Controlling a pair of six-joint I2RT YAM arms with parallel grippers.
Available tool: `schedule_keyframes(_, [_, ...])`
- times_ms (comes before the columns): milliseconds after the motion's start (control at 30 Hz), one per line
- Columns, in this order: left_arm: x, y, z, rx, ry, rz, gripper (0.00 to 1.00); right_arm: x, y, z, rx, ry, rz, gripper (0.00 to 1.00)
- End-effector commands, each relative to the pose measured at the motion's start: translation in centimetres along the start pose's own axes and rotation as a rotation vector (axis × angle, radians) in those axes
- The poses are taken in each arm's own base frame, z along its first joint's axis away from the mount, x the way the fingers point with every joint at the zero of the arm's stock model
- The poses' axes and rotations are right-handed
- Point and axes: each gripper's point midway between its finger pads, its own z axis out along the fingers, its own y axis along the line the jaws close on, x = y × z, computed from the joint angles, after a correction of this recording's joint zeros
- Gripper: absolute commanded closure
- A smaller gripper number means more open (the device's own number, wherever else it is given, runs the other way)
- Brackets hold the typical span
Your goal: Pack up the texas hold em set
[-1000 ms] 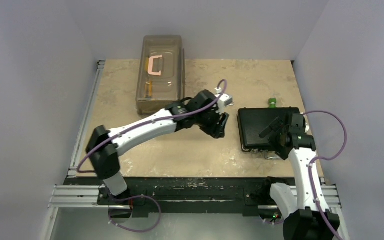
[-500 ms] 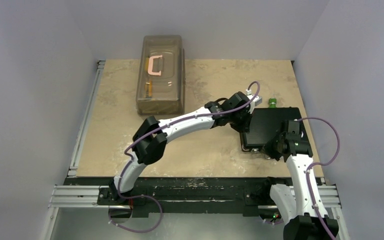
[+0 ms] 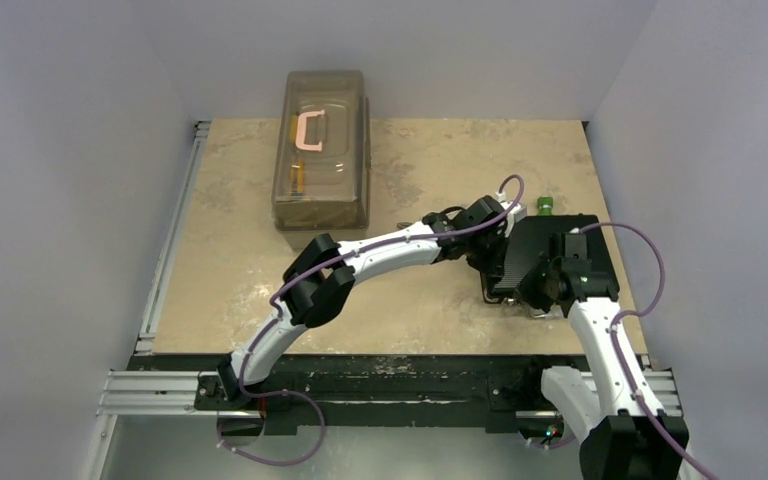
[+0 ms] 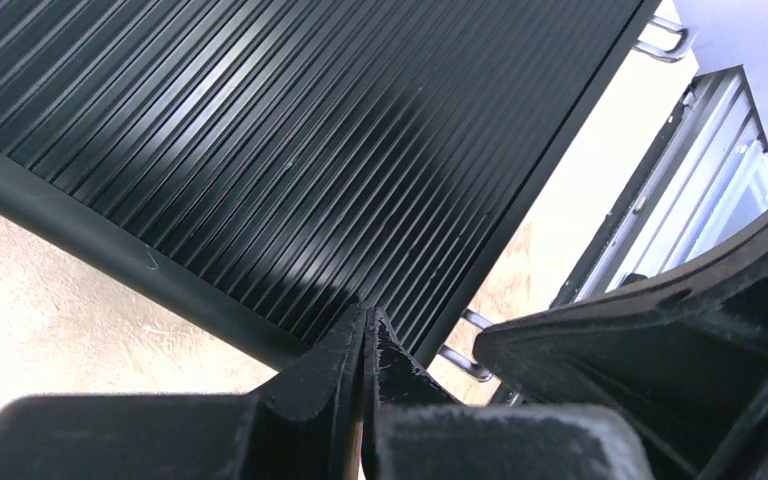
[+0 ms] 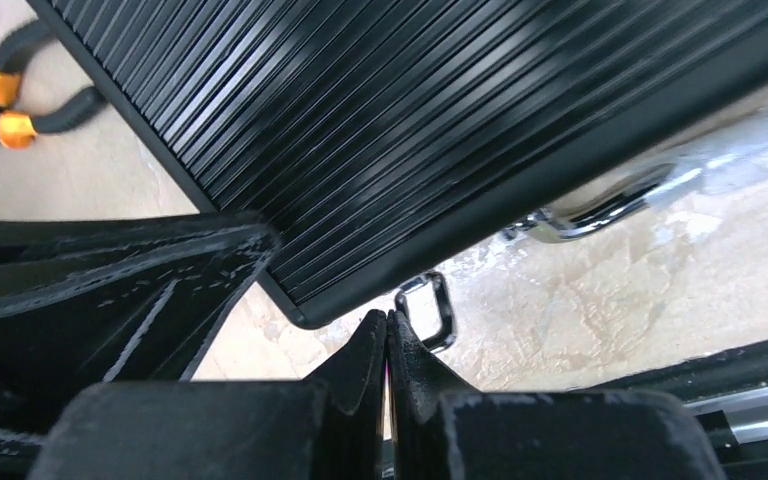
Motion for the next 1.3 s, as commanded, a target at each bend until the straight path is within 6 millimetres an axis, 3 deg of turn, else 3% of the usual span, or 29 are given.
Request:
schedule_keyframes(0, [0.0, -0.3, 0.1, 0.017, -0.024, -0.036, 1.00, -0.5, 2.1, 0.1, -0.021, -0.011, -0.038, 1.00])
schedule_keyframes(400, [2.4, 0.9, 0.5, 0.004, 0.005, -0.085, 1.00, -0.6, -0.5, -0.5, 0.158, -0.021, -0.085, 1.00])
schedule_keyframes(733, [2.5, 1.4, 0.2, -0.004, 0.001, -0.084, 1.00, 1.2, -1.2, 0.7, 0.217, 0.087, -0.106, 1.00])
schedule_keyframes(933, [2.6, 1.6, 0.3, 0.000, 0.004, -0.086, 1.00, 3.0, -3.7, 1.5, 0.339, 0.152, -0.088, 1.00])
schedule_keyframes(1267, [2.9, 1.9, 0.3, 0.000, 0.017, -0.091, 1.00, 3.9, -6.0, 3.6, 0.415, 0.088, 0.032, 1.00])
